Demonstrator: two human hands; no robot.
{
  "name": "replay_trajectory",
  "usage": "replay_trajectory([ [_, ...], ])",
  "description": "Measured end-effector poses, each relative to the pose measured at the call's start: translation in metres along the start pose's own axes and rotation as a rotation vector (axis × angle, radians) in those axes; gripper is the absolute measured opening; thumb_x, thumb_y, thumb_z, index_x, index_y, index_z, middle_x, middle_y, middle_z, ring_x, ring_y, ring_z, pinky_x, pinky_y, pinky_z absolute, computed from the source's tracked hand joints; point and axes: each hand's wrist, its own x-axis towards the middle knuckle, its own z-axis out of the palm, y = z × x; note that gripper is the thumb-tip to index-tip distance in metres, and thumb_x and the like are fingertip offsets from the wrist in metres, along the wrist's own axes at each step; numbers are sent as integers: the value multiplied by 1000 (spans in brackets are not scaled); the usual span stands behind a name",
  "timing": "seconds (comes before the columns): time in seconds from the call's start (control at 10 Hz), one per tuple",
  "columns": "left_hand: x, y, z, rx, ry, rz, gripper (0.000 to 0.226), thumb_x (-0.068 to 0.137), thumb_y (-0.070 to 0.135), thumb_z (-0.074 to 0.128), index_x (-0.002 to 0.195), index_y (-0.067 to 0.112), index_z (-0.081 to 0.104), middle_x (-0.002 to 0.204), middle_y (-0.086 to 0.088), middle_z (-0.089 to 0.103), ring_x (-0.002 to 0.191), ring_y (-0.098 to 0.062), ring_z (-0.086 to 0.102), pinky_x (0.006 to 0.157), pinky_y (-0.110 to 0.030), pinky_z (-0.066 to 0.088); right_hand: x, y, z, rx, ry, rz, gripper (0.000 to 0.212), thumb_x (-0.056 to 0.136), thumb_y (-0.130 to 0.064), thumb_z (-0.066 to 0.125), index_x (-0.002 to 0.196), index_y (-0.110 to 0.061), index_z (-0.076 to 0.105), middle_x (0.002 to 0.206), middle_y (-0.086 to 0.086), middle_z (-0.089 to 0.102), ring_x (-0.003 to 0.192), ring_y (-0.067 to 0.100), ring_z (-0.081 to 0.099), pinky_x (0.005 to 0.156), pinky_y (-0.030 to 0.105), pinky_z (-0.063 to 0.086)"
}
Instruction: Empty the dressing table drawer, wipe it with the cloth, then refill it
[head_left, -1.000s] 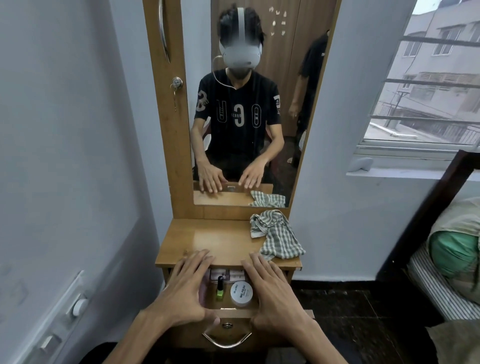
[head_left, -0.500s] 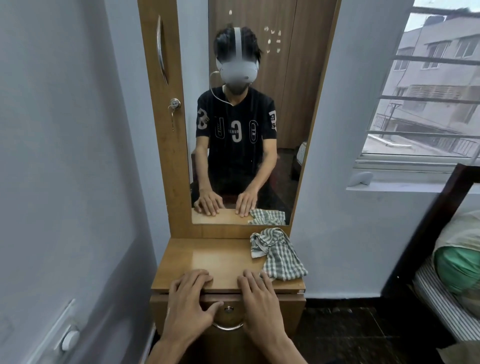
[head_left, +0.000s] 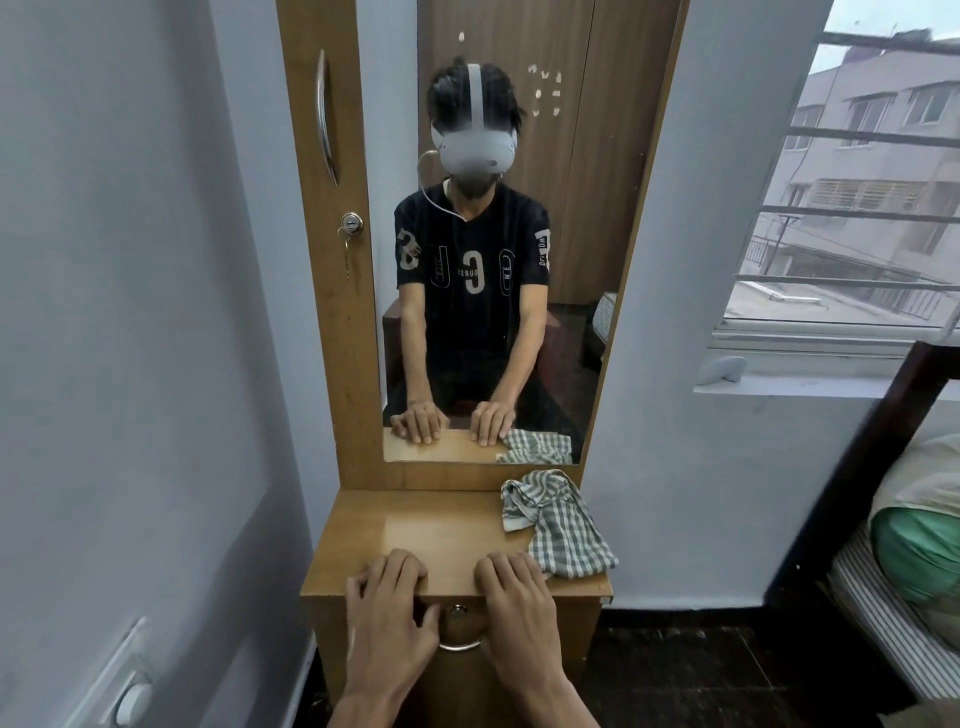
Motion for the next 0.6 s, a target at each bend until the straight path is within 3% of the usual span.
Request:
replay_trajectory([
  [0.1,-1,7,-4,12,-45,-48,45,60,38,80,91,33,46,96,15,50,91,-14,49,77,-34,30,3,-7,-12,-1,-48,33,57,50,-14,87,100,-23,61,102,-5,65,98,18,64,103,38,57],
  [0.2,0,12,-14,-1,-74,-60,30,68,46,63,90,33,48,95,17,46,90,-11,47,82,-33,38,7,-11,-33,54,-135,67,33,75,-16,71,107,-21,65,115,-3,67,113,18,60,115,35,45],
  [0.4,14,37,-51,-263,42,-164,20,83,25,71,100,31,63,102,21,58,97,-3,53,94,-37,48,16,-8,-79,264,-257,141,50,91,-38,64,139,-29,63,140,-11,65,127,10,58,107,25,43],
  [0.6,70,67,-81,-400,249,-66,27,89,27,70,115,33,65,120,21,60,116,-1,54,103,-30,48,58,-11,-109,445,-44,156,57,92,-64,57,144,-39,54,140,-21,62,126,2,57,108,30,49],
])
